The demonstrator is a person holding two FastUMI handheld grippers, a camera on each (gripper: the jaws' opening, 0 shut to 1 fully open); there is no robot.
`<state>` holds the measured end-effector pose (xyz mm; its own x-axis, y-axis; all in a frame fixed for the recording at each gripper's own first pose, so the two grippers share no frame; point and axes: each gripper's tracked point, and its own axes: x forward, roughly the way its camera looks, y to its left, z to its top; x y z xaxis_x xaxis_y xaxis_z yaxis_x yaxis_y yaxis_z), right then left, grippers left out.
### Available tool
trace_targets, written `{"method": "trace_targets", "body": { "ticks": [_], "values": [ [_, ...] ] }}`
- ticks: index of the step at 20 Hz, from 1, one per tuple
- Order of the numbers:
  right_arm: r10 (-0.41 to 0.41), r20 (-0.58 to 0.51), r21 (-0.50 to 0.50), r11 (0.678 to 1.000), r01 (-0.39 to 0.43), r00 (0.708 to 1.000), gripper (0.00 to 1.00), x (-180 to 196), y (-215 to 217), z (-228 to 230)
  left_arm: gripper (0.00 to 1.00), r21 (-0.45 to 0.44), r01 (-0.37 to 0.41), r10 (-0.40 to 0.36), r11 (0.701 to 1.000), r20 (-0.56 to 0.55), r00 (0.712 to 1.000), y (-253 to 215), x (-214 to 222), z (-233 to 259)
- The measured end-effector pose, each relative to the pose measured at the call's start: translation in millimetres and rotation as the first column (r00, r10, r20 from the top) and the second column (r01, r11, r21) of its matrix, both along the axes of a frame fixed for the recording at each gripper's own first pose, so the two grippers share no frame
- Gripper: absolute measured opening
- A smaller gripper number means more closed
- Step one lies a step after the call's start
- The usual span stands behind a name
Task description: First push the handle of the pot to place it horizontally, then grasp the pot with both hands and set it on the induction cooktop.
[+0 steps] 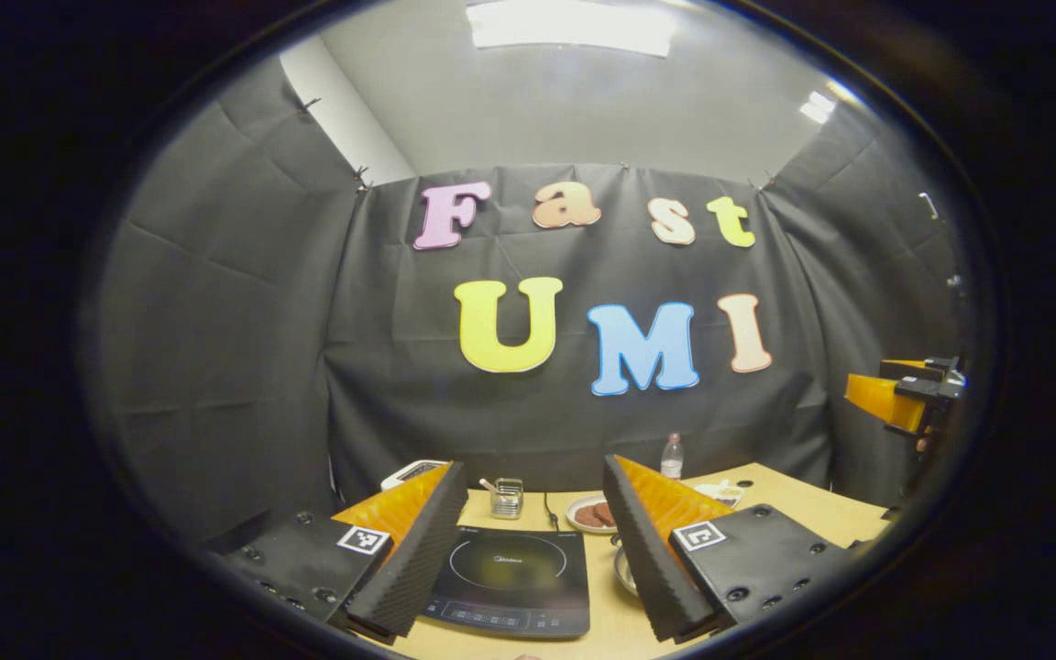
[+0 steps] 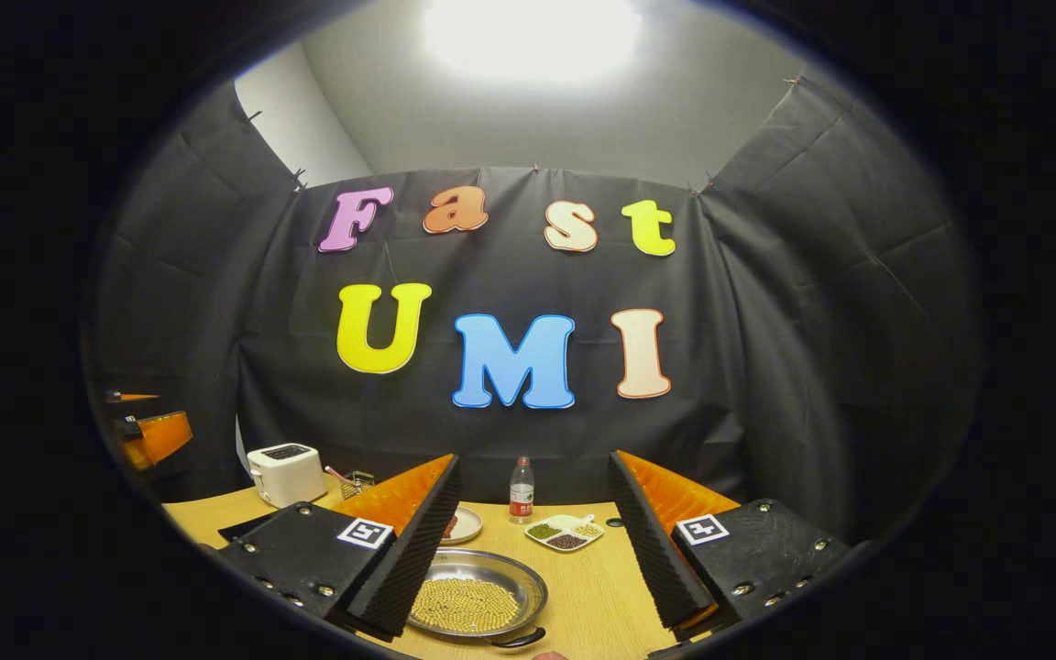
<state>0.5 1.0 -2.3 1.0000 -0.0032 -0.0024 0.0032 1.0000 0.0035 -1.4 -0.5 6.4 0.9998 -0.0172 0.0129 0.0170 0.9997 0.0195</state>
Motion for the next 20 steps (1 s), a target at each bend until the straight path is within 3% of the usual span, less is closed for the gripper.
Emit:
{"method": "trace_targets", "body": {
  "ticks": [12,13,17,19,20],
  "values": [
    [0.029,-0.049,-0.015,0.999,-0.03,0.998,0.97,5,18,-12,0.94,-0.026,-0.009,0.009,1.0,-0.007,1.0,15,4,-6],
    [0.034,-0.058,-0.017,0.999,-0.035,0.998,0.96,6,21,-14,0.99,-0.027,-0.011,0.01,1.0,-0.007,1.0,18,5,-7],
    [0.031,-0.058,-0.022,0.999,-0.033,0.998,0.68,8,26,-12,0.95,-0.03,-0.017,0.017,0.999,-0.009,1.0,26,10,-8],
    [0.034,-0.056,-0.016,0.999,-0.035,0.998,0.57,9,31,-12,0.96,-0.032,-0.018,0.018,0.999,-0.008,1.0,30,12,-9],
    [0.04,-0.066,-0.014,0.999,-0.041,0.997,0.57,11,35,-13,0.99,-0.034,-0.017,0.017,0.999,-0.006,1.0,32,13,-9]
  ]
}}
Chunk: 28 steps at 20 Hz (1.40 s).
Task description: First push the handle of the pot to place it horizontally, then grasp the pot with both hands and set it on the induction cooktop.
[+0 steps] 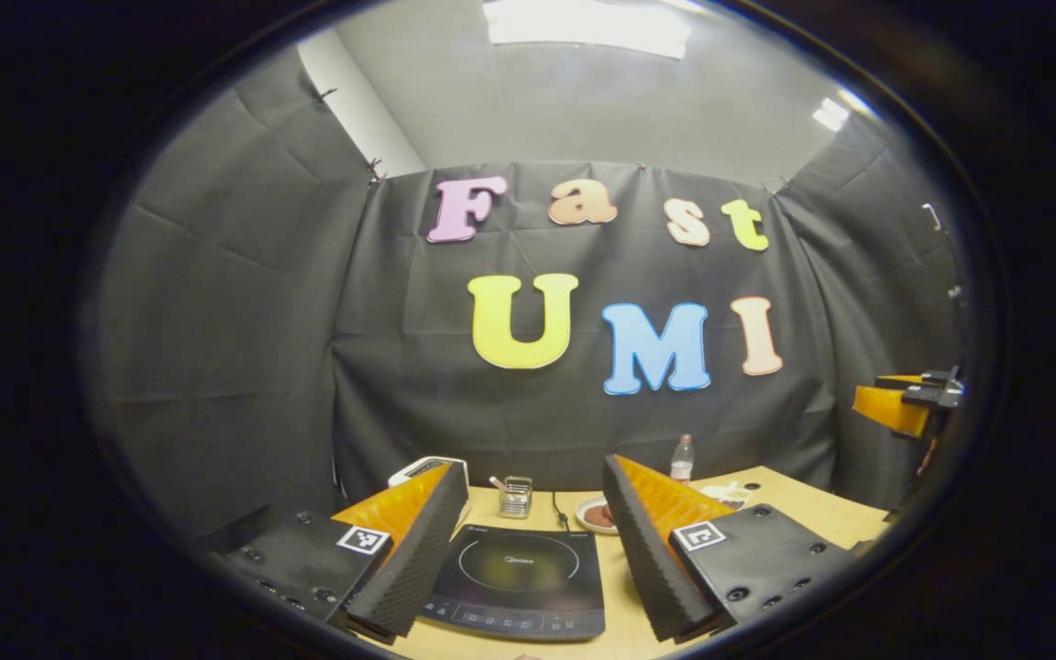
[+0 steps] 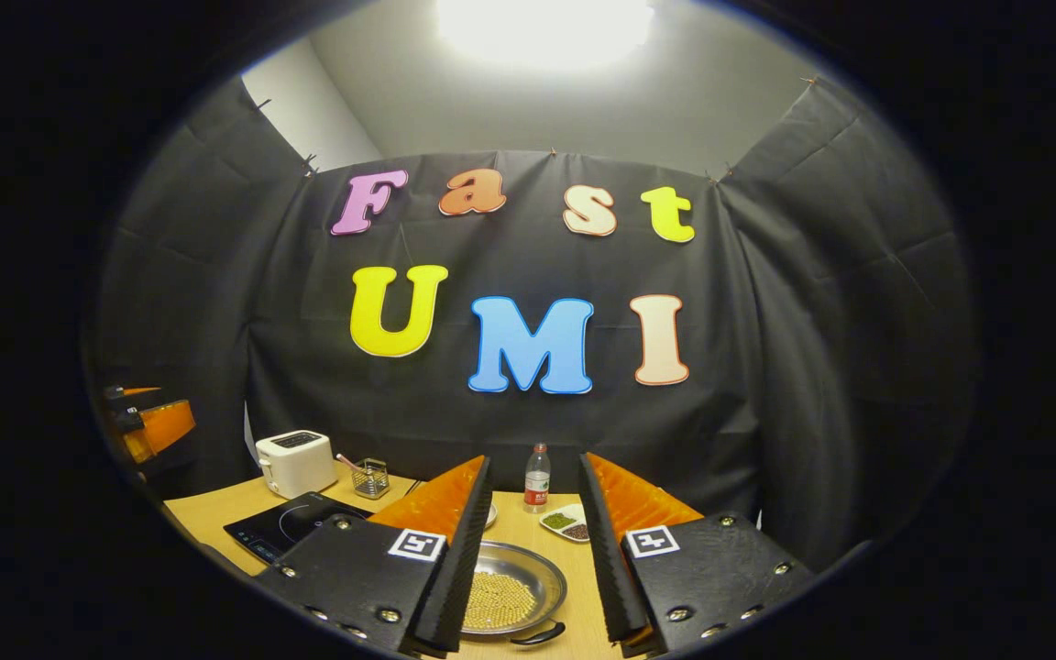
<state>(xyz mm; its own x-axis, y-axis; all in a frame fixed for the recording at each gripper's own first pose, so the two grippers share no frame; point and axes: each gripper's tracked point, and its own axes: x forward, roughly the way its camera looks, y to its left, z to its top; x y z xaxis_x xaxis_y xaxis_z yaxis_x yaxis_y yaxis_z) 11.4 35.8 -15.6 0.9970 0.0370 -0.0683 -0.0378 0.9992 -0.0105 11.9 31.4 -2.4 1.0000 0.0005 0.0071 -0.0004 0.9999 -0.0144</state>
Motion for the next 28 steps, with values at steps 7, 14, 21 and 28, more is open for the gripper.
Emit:
{"method": "trace_targets", "body": {
  "ticks": [7,14,21,28],
  "values": [
    [-0.005,-0.023,0.034,0.999,0.006,1.0,0.04,4,15,-9,0.96,0.014,0.014,-0.014,1.0,0.003,1.0,16,9,-1],
    [0.091,-0.106,0.026,0.996,-0.088,0.99,0.04,-7,54,-40,0.99,0.006,0.065,-0.065,0.998,0.011,0.998,28,17,-5],
    [0.137,-0.226,0.064,0.99,-0.126,0.964,0.04,-4,53,-89,0.96,0.027,0.063,-0.063,0.998,-0.001,0.998,17,29,-4],
    [0.259,-0.405,0.088,0.966,-0.245,0.877,0.04,-3,41,-156,0.99,0.02,0.04,-0.039,0.999,-0.015,0.999,-21,60,-11]
  ]
}}
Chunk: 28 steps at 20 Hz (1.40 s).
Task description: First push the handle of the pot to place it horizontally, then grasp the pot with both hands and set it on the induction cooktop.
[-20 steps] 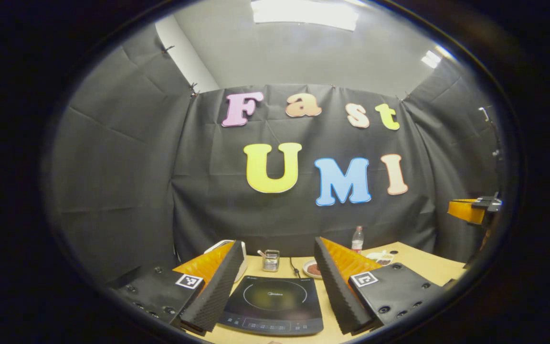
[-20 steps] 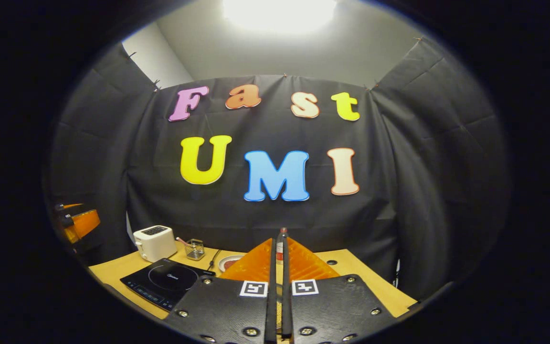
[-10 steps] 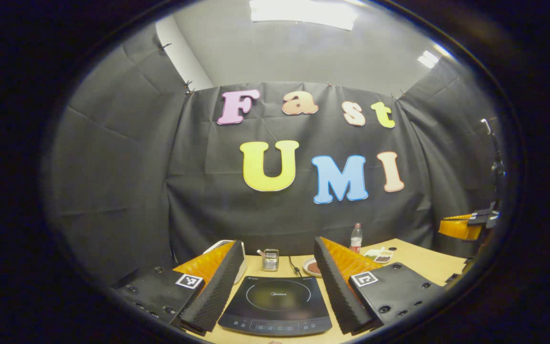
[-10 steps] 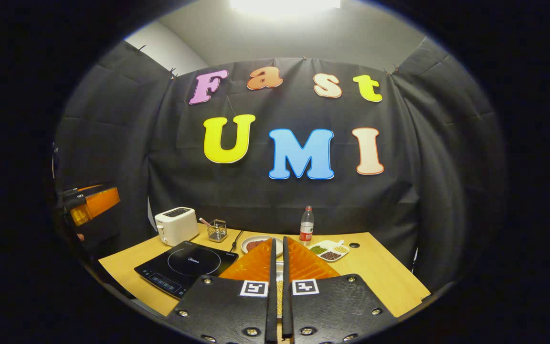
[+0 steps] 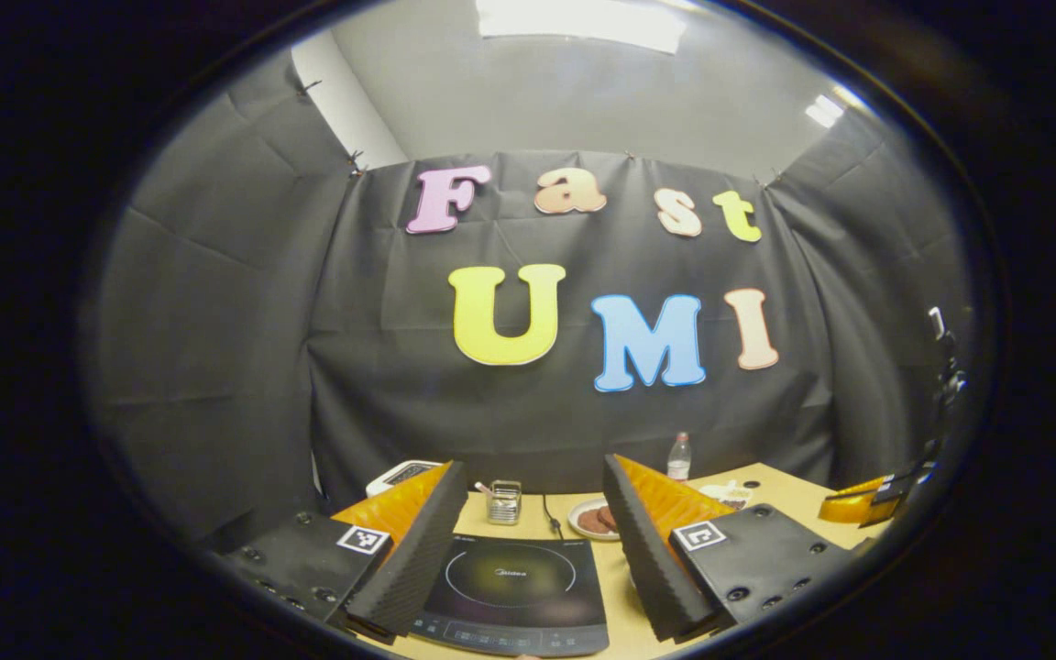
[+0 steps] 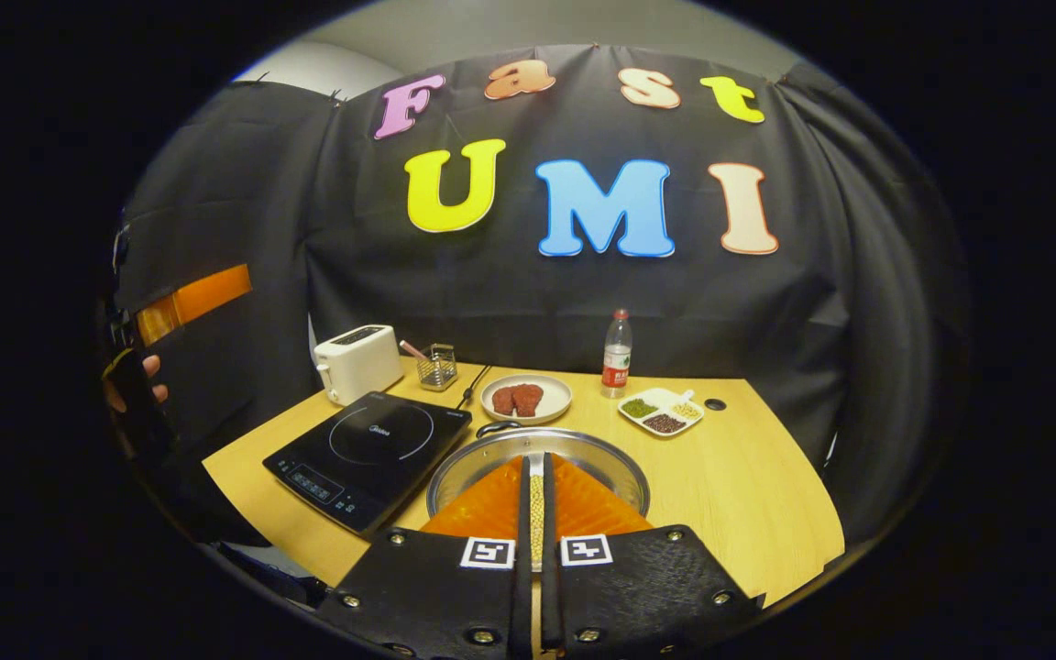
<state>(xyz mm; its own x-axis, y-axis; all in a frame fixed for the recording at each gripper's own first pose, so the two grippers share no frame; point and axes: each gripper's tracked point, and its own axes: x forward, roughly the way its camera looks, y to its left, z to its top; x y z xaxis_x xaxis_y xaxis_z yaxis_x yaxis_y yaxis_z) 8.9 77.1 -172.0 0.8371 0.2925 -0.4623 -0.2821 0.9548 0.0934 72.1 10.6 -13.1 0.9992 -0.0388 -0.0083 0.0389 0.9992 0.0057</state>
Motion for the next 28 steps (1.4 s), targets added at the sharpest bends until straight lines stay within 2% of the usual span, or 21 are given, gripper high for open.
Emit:
{"method": "trace_targets", "body": {
  "ticks": [4,8,12,15,18,19,22,24,25,28],
  "values": [
    [0.091,-0.1,-0.015,0.996,-0.093,0.991,0.05,-3,-5,-35,0.97,0.008,-0.014,0.014,1.0,-0.006,1.0,-20,12,-2],
    [0.184,-0.2,-0.015,0.982,-0.19,0.962,0.05,-14,-3,-66,0.99,0.013,-0.024,0.024,1.0,-0.027,0.999,-37,24,-7],
    [0.261,-0.301,-0.008,0.961,-0.276,0.917,0.05,-30,-2,-95,0.96,0.023,-0.029,0.03,0.999,-0.034,0.999,-51,31,-10],
    [0.313,-0.371,-0.005,0.941,-0.339,0.874,0.04,-43,0,-116,0.99,0.033,-0.036,0.038,0.999,-0.045,0.998,-58,33,-14],
    [0.344,-0.428,-0.009,0.923,-0.385,0.836,0.05,-53,-2,-134,0.96,0.036,-0.044,0.046,0.998,-0.058,0.997,-63,37,-18],
    [0.348,-0.446,-0.012,0.919,-0.394,0.825,0.05,-55,-3,-140,0.99,0.039,-0.049,0.051,0.998,-0.061,0.997,-63,36,-19],
    [0.335,-0.497,-0.023,0.917,-0.398,0.8,0.05,-58,-13,-155,0.96,0.046,-0.053,0.056,0.998,-0.067,0.996,-69,38,-24],
    [0.322,-0.516,-0.008,0.925,-0.38,0.794,0.04,-57,-19,-155,0.99,0.05,-0.058,0.061,0.997,-0.072,0.995,-71,39,-26],
    [0.316,-0.519,0.008,0.931,-0.365,0.794,0.01,-56,-18,-158,0.96,0.048,-0.058,0.061,0.997,-0.075,0.995,-73,39,-27],
    [0.296,-0.52,0.005,0.939,-0.343,0.801,0.01,-49,-25,-160,0.99,0.041,-0.054,0.057,0.998,-0.079,0.995,-79,44,-28]
  ]
}}
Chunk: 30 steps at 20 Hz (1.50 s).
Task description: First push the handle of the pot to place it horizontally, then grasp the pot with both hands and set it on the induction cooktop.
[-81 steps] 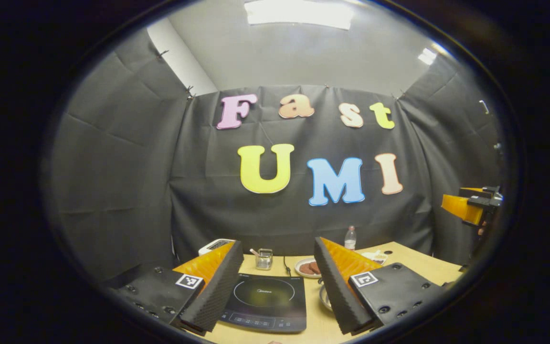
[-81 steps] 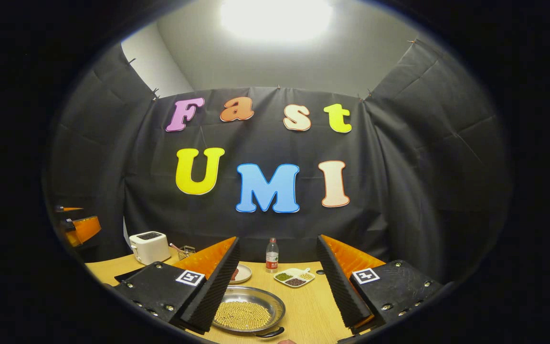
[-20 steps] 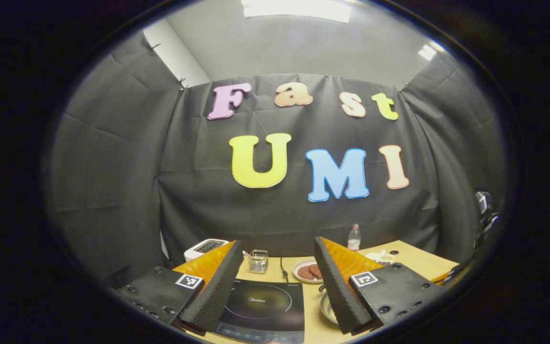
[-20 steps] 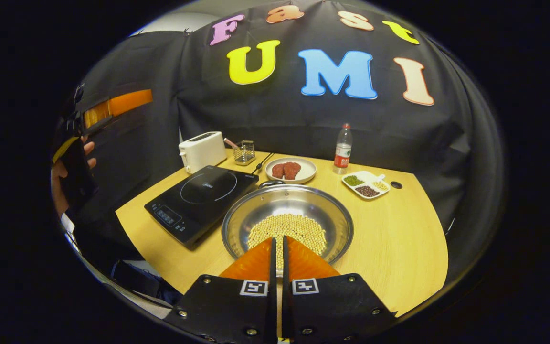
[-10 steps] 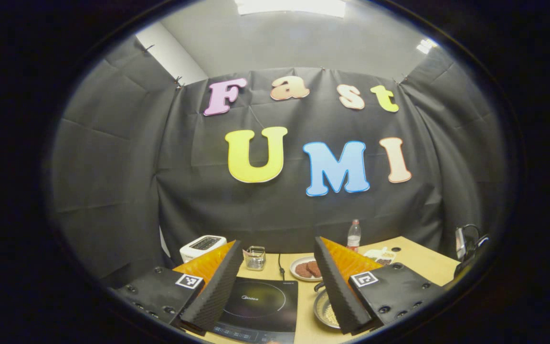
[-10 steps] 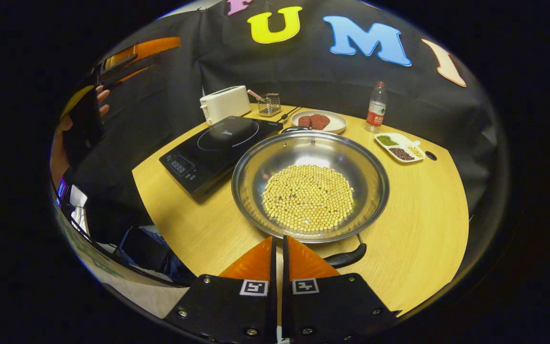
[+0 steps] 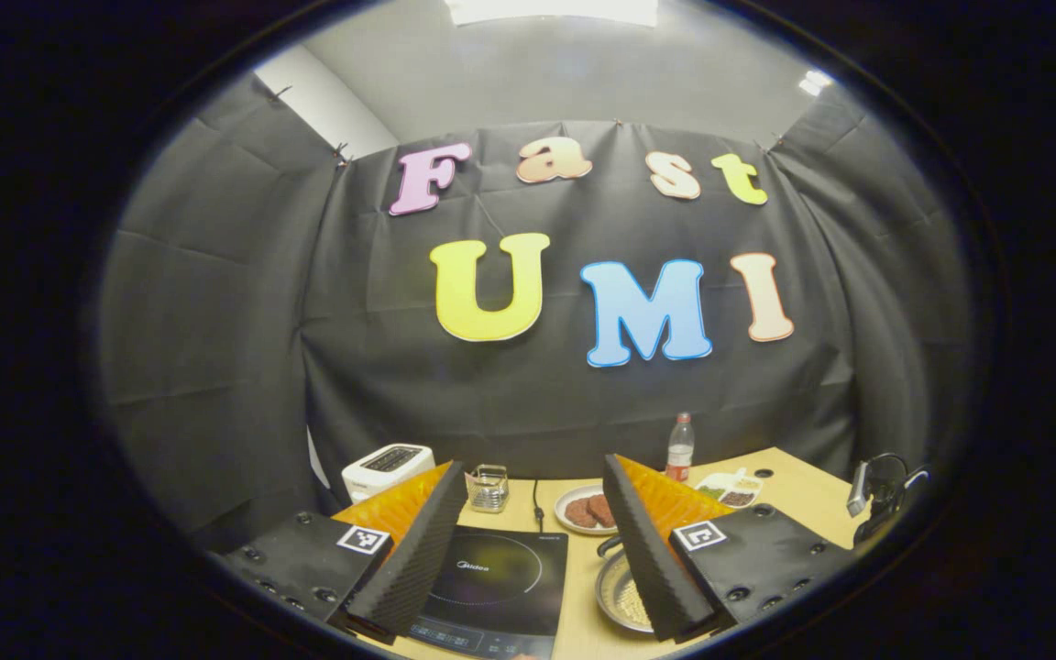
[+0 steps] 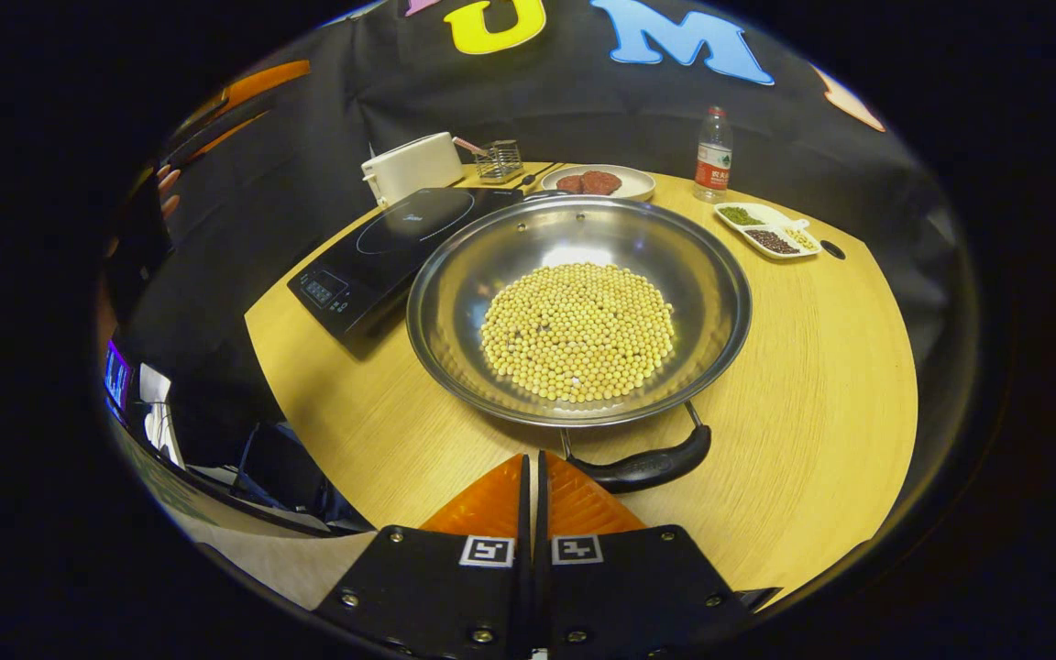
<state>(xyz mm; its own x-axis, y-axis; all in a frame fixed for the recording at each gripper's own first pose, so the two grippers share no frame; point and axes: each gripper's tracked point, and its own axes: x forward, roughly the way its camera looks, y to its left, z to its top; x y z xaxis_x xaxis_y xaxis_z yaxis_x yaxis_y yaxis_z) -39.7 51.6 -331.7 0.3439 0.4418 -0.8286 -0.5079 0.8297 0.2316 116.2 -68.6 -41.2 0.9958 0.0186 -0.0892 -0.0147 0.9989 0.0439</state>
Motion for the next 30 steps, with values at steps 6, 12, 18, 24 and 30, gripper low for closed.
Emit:
{"method": "trace_targets", "body": {
  "ticks": [6,12,18,24,30],
  "values": [
    [-0.043,0.009,-0.043,0.998,0.044,0.999,0.01,14,-25,-4,0.96,-0.001,0.02,-0.02,1.0,0.005,1.0,-15,12,-1],
    [-0.073,0.014,-0.072,0.995,0.074,0.997,0.01,35,-49,-10,0.99,-0.008,0.014,-0.014,1.0,-0.009,1.0,-21,19,-8],
    [-0.101,0.035,-0.106,0.989,0.104,0.994,0.01,61,-72,-16,0.97,0.003,-0.003,0.003,1.0,-0.026,1.0,-25,23,-18],
    [-0.111,0.058,-0.144,0.982,0.118,0.992,0.01,90,-95,-25,0.97,0.006,-0.025,0.025,1.0,-0.054,0.998,-24,26,-34],
    [-0.191,0.115,-0.17,0.963,0.208,0.975,0.01,121,-117,-28,0.96,0.025,-0.037,0.039,0.999,-0.102,0.994,-23,28,-59]
  ]
}}
